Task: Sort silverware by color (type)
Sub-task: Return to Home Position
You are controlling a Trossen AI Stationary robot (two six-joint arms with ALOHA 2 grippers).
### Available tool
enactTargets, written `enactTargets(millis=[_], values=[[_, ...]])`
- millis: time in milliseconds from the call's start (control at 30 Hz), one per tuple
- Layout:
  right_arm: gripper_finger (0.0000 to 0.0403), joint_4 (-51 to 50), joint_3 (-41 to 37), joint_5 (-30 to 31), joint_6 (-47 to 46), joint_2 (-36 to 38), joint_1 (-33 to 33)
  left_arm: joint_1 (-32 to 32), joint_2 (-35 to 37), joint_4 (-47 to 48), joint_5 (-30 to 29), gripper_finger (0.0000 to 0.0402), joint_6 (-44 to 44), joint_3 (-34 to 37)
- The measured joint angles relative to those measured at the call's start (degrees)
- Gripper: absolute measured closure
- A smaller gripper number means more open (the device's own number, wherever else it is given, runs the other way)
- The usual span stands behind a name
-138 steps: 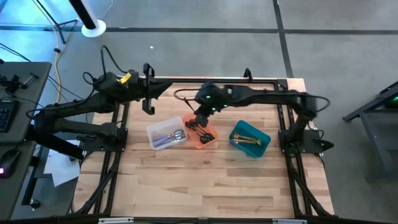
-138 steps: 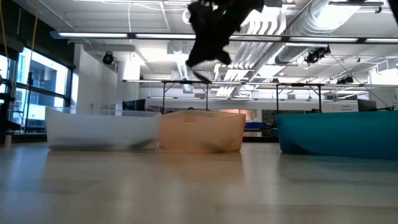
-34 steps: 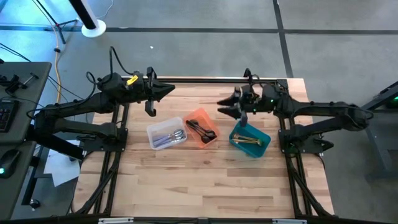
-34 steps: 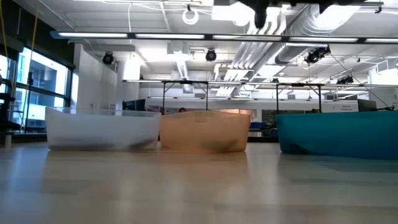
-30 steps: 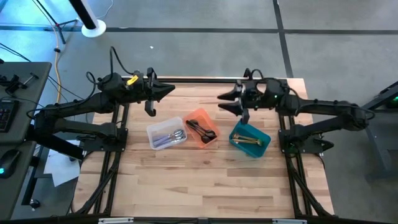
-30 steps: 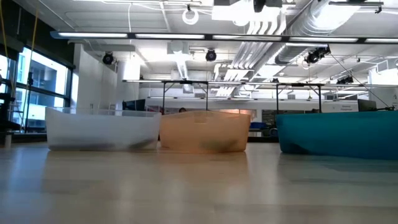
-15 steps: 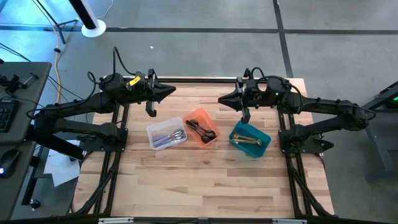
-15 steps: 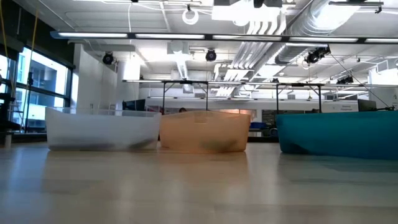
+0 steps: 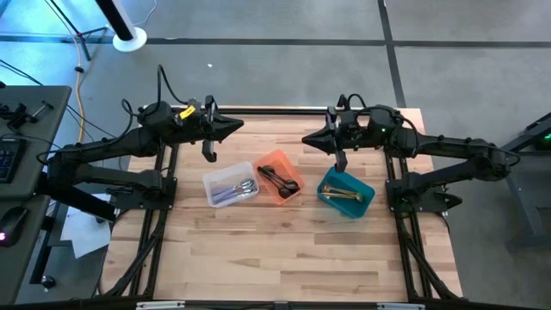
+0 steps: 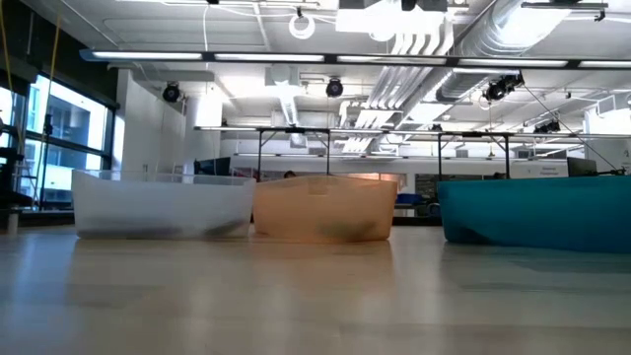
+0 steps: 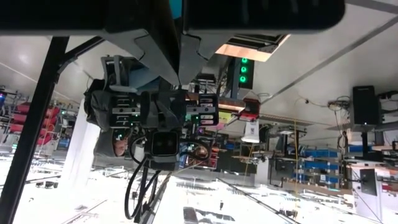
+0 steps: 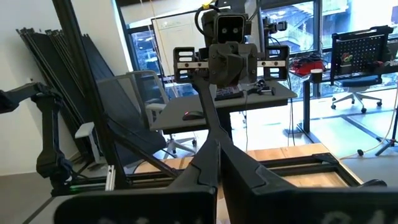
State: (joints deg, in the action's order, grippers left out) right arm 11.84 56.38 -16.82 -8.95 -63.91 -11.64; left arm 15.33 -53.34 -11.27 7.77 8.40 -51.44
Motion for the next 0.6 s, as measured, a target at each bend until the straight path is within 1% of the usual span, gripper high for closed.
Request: enactTargets(millis=[100, 233, 333, 433, 600], values=[[0.0401, 0.00, 0.00, -0.45, 0.02, 0.00, 0.00, 0.02, 0.00, 0.49, 0.00, 0.0402, 0.24, 0.00], [0.0402, 0.00, 0.00, -0.81, 0.02, 0.02, 0.00, 0.02, 0.00, 3.18, 0.00, 0.0401, 3.00, 0.00], [0.0402, -0.02, 0.00, -0.81, 0.02, 0.02, 0.00, -0.30, 0.00, 4.75, 0.00, 0.0402, 2.87, 0.23], [0.0402, -0.35, 0.00, -0.79, -0.04, 0.02, 0.00, -1.86, 0.03, 1.40, -0.05, 0.0402, 2.45, 3.01], [0.0403, -2.18, -0.02, -0.79, -0.91, 0.04, 0.00, -4.24, 3.29, -7.63, 0.00, 0.0402, 3.75, 11.41]])
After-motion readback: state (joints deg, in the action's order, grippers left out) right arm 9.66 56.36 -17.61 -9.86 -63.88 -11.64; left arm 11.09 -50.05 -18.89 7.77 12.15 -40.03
